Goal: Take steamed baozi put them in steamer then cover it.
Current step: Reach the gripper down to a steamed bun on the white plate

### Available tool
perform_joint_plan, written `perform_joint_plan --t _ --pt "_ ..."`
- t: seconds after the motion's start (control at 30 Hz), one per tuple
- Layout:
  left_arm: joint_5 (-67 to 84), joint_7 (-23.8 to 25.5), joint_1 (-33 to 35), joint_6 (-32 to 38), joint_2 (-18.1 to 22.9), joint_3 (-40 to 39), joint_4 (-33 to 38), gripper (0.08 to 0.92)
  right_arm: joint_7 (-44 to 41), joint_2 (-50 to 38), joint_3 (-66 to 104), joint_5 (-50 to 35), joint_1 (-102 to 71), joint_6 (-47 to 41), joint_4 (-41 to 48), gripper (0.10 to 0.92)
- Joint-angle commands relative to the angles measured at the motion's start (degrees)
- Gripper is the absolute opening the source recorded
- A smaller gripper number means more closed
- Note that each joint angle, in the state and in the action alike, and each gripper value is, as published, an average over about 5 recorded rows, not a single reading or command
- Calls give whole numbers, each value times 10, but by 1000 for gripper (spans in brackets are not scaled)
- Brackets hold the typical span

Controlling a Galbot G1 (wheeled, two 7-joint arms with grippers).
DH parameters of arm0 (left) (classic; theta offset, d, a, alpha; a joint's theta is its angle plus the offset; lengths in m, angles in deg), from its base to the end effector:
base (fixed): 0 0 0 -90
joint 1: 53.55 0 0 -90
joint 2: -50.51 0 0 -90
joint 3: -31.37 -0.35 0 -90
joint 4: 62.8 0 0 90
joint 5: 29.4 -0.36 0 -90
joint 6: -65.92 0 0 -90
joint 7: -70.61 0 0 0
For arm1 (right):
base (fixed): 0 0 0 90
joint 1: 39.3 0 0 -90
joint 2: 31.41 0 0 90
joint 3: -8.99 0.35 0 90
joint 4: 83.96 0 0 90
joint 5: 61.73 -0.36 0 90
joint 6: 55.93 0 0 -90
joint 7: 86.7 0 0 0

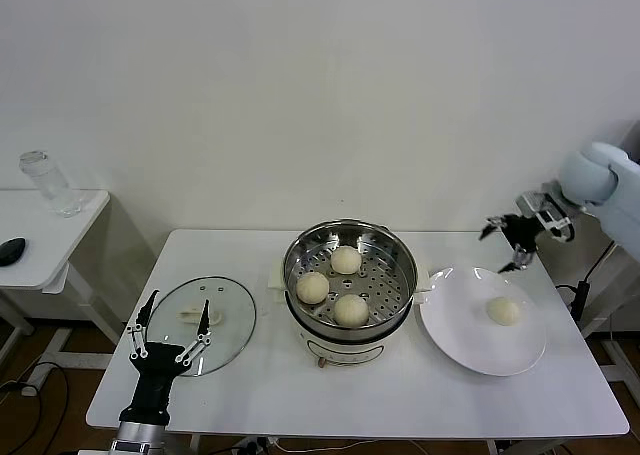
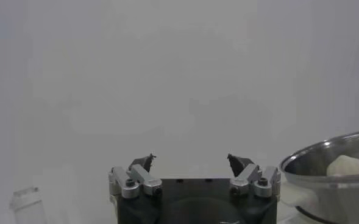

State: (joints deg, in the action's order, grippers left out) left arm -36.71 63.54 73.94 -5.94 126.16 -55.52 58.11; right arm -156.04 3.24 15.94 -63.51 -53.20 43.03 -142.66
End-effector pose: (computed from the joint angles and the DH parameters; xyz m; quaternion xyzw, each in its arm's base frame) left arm 0.1499 0.0571 -0.3113 0.0188 0.9795 0.1642 0.1152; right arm 0.5492 -0.2682 -0.0976 0.5193 -0.5420 0.5573 0.3551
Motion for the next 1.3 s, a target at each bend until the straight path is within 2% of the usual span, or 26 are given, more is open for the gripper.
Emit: perform_joint_plan --t 0.03,0.93,1.3 --pt "-1 0 2 0 1 0 0 823 21 -1 50 26 -120 -27 94 823" --pt "2 0 5 2 2 12 -3 823 49 60 79 48 -162 -25 152 816" --pt "5 0 2 -1 2 17 1 823 58 59 70 40 -142 -20 142 644"
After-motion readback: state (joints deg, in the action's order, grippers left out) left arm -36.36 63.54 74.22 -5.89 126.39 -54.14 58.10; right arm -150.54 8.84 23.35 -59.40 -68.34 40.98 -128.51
